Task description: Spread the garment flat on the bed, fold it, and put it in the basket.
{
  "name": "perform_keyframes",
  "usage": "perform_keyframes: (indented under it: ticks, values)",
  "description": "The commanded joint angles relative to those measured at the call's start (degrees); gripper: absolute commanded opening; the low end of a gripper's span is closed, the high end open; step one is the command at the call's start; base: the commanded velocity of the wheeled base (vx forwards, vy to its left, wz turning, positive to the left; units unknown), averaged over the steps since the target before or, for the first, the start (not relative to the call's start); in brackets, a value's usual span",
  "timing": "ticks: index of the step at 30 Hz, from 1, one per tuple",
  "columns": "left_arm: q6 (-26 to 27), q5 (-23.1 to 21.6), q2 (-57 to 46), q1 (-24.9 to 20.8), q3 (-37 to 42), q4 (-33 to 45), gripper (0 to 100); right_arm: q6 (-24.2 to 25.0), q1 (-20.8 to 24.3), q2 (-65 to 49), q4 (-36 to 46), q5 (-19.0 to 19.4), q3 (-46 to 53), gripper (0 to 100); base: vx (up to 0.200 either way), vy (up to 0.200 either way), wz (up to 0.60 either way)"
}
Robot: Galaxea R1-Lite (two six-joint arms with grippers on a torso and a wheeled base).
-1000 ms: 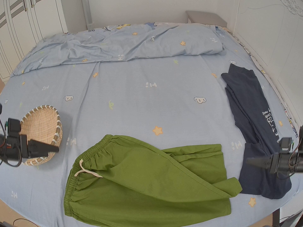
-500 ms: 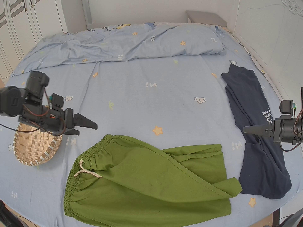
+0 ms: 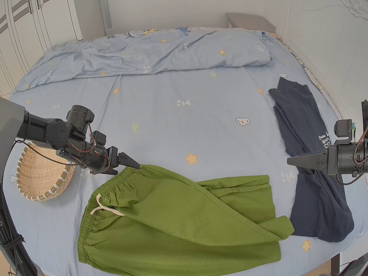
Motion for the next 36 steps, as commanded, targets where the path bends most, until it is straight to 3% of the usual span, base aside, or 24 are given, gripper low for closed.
perform_keyframes:
  ticks: [1,6,7,14,21,36]
  values:
    - [-0.03,-0.09,2.13,-0.02,-0.53,-0.12,100,0.02,0.1,-0.08,-0.1,0.06,0.03,100,0.0,0.0,0.0]
    - [-0.12,-0.18,2.66,-0.29,-0.71,-0.21,100,0.02,0.1,-0.08,-0.1,0.06,0.03,100,0.0,0.0,0.0]
    - [-0.12,-0.18,2.74,-0.29,-0.8,-0.12,0,0.02,0.1,-0.08,-0.1,0.06,0.03,100,0.0,0.0,0.0]
    - [-0.21,-2.64,3.18,0.15,-2.29,-0.12,0,0.02,-0.16,0.27,-0.28,0.06,-0.06,100,0.0,0.0,0.0]
    - [-4.08,-3.96,2.83,1.12,-3.7,-0.21,0,0.02,0.1,0.0,-0.19,0.06,0.03,100,0.0,0.0,0.0]
    - [-5.39,-5.28,-4.99,9.12,-2.11,0.31,0,0.02,-1.39,1.41,-0.28,0.06,-0.41,100,0.0,0.0,0.0]
